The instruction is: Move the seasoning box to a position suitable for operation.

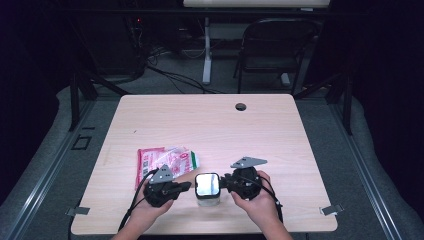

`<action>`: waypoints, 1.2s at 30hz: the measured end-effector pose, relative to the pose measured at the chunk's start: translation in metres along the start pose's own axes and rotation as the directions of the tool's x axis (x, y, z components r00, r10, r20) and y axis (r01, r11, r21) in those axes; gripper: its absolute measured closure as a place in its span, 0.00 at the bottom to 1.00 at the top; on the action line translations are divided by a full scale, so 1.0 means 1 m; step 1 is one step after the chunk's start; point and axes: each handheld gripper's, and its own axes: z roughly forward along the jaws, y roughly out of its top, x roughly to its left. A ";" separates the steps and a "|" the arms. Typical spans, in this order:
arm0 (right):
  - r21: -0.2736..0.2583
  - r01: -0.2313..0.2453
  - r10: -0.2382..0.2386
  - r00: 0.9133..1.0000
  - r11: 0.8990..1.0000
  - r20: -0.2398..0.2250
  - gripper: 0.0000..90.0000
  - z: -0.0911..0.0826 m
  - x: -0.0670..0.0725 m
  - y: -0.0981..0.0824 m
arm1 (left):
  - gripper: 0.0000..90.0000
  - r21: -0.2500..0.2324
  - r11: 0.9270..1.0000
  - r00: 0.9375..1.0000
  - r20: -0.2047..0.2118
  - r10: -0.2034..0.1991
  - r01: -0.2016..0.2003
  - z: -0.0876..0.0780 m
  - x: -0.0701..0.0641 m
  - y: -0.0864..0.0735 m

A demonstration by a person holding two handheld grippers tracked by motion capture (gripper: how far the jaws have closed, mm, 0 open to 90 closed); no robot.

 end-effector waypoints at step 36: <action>-0.025 -0.042 0.042 0.999 0.999 -0.018 0.92 -0.001 -0.001 -0.006 | 1.00 -0.016 1.000 0.998 0.057 -0.001 0.002 -0.003 -0.007 0.003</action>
